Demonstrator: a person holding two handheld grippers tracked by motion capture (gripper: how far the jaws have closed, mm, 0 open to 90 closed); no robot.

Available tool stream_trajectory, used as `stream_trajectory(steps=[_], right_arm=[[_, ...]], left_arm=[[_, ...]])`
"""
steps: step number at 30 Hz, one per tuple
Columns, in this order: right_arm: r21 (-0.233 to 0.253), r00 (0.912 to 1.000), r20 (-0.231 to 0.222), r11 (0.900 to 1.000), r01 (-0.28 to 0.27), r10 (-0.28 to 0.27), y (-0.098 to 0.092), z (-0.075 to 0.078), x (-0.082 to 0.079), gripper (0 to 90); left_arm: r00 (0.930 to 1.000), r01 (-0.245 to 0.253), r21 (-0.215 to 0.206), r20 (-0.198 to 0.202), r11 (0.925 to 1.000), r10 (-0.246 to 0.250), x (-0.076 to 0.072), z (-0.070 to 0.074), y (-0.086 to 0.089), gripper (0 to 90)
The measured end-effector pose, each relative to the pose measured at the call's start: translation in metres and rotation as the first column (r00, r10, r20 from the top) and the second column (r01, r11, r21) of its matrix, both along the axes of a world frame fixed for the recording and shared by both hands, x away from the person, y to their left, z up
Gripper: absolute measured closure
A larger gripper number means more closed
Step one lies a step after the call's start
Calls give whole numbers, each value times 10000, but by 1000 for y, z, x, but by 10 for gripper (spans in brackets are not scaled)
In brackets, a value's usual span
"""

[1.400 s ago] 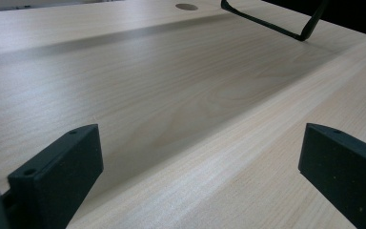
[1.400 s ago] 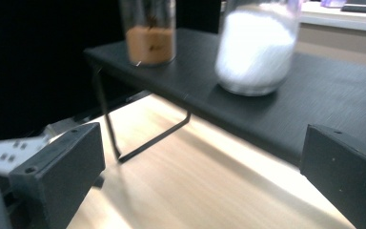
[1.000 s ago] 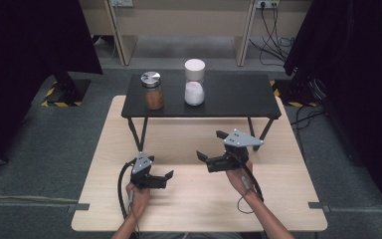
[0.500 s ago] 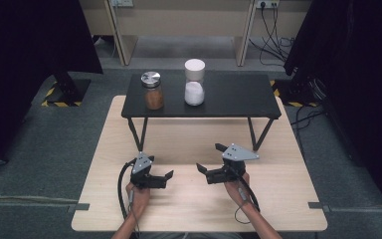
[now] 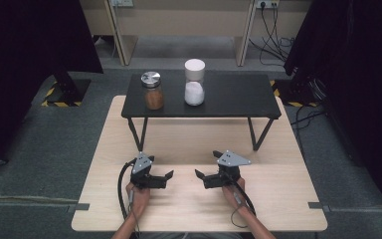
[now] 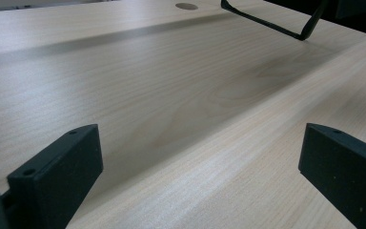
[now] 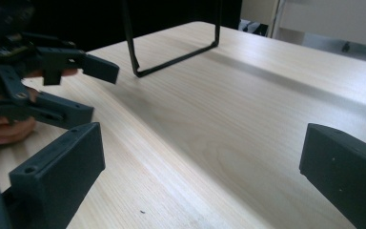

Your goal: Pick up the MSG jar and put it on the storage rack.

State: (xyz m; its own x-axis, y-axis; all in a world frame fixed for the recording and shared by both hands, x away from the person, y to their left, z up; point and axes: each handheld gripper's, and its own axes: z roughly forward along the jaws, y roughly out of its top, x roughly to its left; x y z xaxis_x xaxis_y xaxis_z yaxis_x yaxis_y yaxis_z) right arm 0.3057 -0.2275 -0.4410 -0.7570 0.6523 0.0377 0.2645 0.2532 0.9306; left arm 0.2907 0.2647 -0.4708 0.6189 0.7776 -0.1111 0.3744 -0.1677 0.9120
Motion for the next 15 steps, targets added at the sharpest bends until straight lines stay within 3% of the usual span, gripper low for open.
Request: stream_trajectory(steps=[7, 15], right_arm=[[50, 9994, 30, 9994, 333, -333, -1, -15, -2, 13], [96, 9966, -76, 9966, 823, -823, -2, -17, -5, 13]], left_arm=[[10000, 10, -14, 2, 10000, -10, 0, 0, 0, 2], [10000, 22, 2, 6, 10000, -22, 0, 0, 0, 2]])
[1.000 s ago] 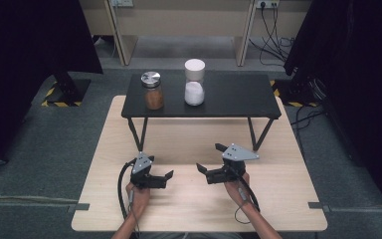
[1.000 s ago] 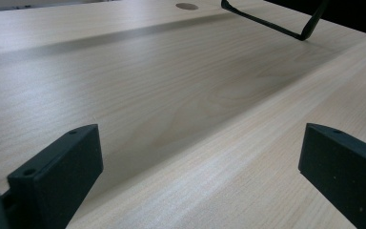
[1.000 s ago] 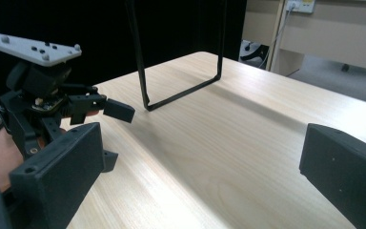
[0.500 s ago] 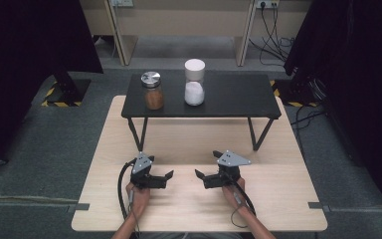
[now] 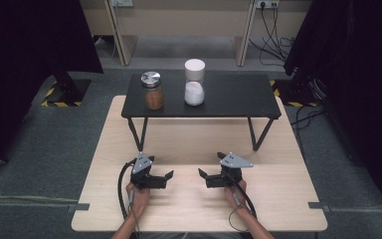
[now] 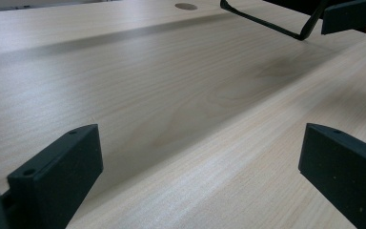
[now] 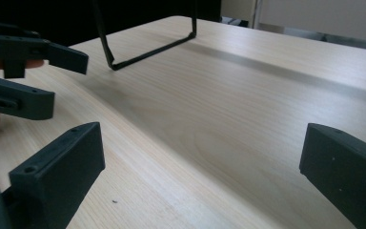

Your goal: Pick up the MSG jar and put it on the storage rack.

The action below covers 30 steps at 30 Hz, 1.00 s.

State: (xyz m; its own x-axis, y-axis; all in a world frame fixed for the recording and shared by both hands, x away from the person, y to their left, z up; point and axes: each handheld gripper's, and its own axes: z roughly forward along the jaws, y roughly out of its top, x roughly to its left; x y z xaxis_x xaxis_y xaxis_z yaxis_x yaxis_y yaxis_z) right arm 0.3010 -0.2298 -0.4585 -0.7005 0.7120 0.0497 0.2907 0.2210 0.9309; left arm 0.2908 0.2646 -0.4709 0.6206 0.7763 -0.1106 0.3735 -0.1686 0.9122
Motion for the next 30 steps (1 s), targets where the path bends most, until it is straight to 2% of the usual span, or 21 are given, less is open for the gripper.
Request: stream_trajectory(steps=[9, 18, 30], right_arm=[[-89, 9997, -134, 9997, 212, -214, -1, -3, -4, 13], [211, 9993, -227, 9993, 313, -308, -5, -4, -3, 13], [291, 9993, -211, 9990, 327, -321, -7, -5, -2, 13]], left_arm=[[10000, 53, 39, 25, 10000, -53, 0, 0, -1, 3], [10000, 48, 33, 38, 10000, -48, 1, 0, -1, 4], [10000, 49, 43, 54, 10000, -49, 1, 0, -1, 4]])
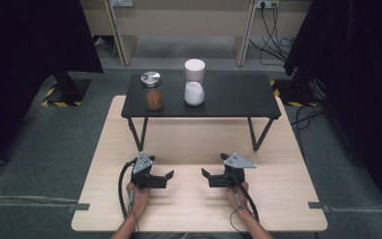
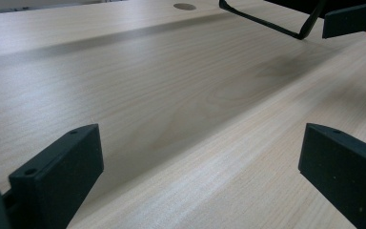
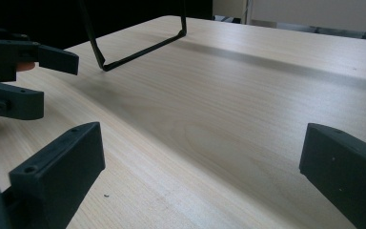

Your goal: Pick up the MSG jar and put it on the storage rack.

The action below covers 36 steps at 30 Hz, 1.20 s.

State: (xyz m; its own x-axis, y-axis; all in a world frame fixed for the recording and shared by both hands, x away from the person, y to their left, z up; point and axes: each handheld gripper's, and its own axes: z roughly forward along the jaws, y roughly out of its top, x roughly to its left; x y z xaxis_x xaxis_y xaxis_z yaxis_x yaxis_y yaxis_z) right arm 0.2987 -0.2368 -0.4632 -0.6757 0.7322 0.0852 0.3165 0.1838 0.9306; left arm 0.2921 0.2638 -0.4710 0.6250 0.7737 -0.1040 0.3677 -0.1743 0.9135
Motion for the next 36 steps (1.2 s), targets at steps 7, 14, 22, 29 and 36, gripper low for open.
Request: stream_trajectory(steps=[7, 14, 22, 29, 36], right_arm=[[56, 10000, -10, 10000, 44, -44, -1, 0, 0, 13], [68, 10000, 2, 10000, 68, -68, -1, 0, 0, 13], [68, 10000, -3, 10000, 65, -65, -1, 0, 0, 13], [35, 10000, -10, 9999, 98, -98, -1, 0, 0, 13], [39, 10000, -27, 10000, 80, -80, -1, 0, 0, 13]], left_arm=[[10000, 7, -4, 0, 10000, -7, 0, 0, 0, 4], [10000, 17, 1, 2, 10000, -17, 0, 0, 0, 5], [10000, 16, 5, 3, 10000, -16, 0, 0, 0, 4], [10000, 55, 21, 19, 10000, -55, 1, 0, 0, 5], [10000, 56, 25, 17, 10000, -56, 1, 0, 0, 5]])
